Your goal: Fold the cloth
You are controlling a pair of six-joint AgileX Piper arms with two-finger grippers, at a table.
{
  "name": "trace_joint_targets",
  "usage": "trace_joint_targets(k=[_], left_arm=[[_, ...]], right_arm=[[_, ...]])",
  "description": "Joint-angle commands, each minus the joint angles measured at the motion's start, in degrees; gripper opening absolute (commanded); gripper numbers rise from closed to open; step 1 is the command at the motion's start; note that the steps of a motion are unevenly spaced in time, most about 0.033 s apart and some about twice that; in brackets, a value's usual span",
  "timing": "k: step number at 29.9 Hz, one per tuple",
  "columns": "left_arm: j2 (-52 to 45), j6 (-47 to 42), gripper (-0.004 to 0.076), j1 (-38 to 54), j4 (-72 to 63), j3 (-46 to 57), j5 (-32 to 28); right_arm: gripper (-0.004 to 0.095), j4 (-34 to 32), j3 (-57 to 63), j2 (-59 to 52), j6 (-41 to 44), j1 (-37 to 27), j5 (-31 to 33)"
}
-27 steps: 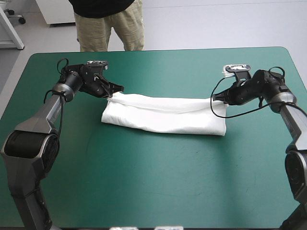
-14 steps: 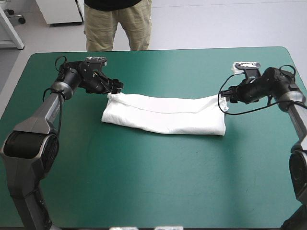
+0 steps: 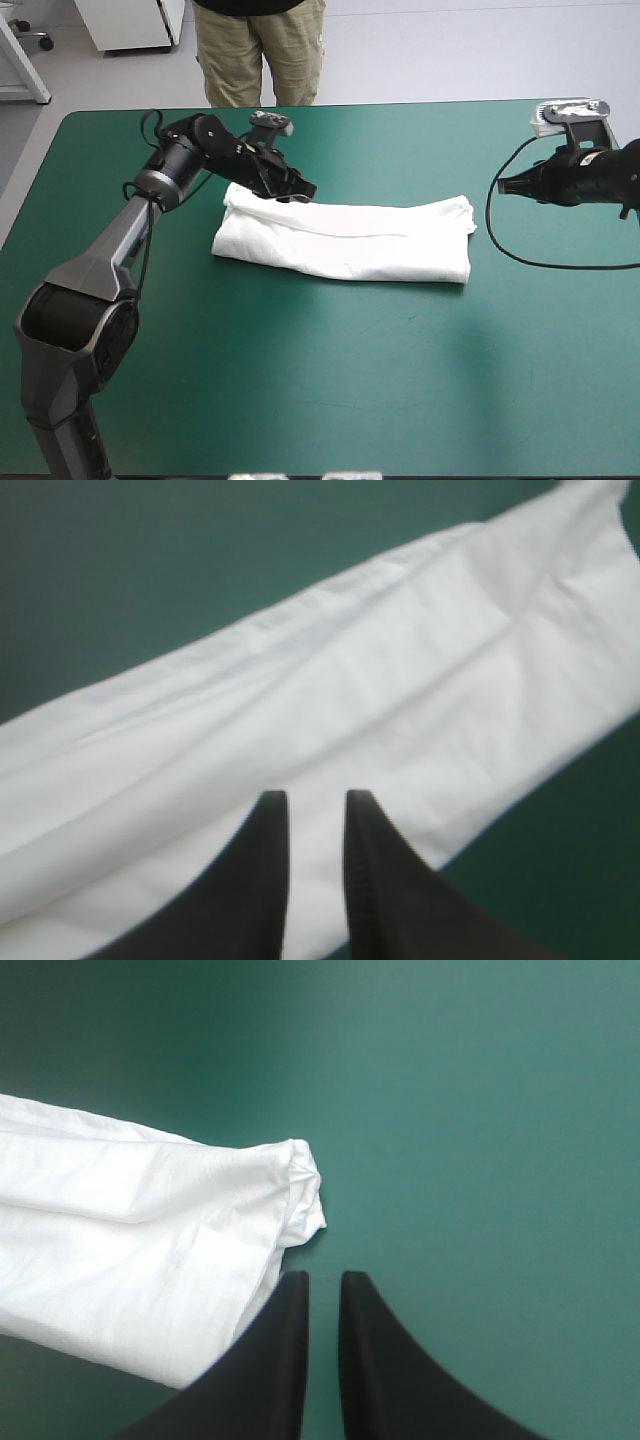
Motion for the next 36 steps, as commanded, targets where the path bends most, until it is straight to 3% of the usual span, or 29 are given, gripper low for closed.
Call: trace_joint_targets(k=[1, 12, 19, 23, 27, 29, 31, 36], left_arm=[[-1.15, 0.48, -0.0004, -4.11, -3.80, -1.61, -0.83], [8.08, -0.30, -0.0009, -8.39, -10.24, -1.61, -3.46], [12.38, -2.91, -0.0009, -8.67, -9.70, -1.61, -6.44], [13.22, -4.58, -0.0009, -9.05, -6.97, -1.61, -6.56], [13.27, -4.58, -0.0009, -9.16, -5.69, -1.61, -6.11], [13.27, -4.66, -0.0009, -9.16, -5.69, -1.61, -5.98], [13.27, -4.66, -0.0009, -9.16, -5.69, -1.61, -5.98], [13.27, -4.66, -0.0009, -9.16, -5.69, -1.61, -6.20]], right_arm=[[-0.0017, -2.28, -1.69, -4.12, 1.66, -0.49, -1.95], [-0.0017, 1.32, 5.41, -3.80, 2.02, -0.49, -6.22], [0.0002, 11.27, 13.27, -1.22, -4.57, -0.49, -10.40], [0.0189, 12.99, 13.38, 3.00, -5.06, -0.49, -9.05], [0.0578, 19.60, 13.38, 7.24, -8.98, -0.49, -8.10], [0.0701, 21.90, 13.38, 9.13, -10.06, -0.49, -8.10], [0.0707, 23.57, 13.38, 11.40, -11.17, -0.49, -7.99], [0.0607, 24.74, 13.38, 16.71, -11.83, -0.38, -8.32]])
